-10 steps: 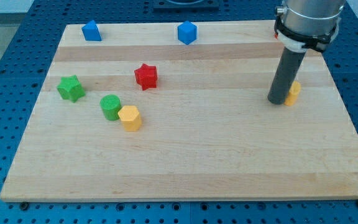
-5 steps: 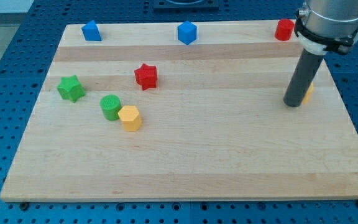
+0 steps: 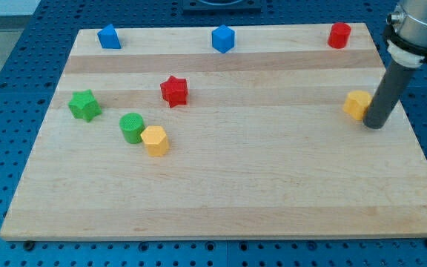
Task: Push the yellow heart towards the center right of the board
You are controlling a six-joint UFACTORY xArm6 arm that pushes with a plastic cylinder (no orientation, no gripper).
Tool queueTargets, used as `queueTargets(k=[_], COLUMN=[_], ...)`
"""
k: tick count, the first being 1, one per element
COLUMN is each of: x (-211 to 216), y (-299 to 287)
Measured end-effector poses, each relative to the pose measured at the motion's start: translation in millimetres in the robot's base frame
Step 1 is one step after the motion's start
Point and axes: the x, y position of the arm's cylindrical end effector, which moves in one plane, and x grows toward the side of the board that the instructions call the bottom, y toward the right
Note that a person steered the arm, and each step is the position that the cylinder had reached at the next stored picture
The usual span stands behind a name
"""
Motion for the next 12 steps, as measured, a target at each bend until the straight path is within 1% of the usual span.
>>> queueTargets(k=[1, 3, 4, 5, 9, 12], x=[-10, -4, 7, 8, -28, -54], y=[0, 0, -14, -38, -68, -105])
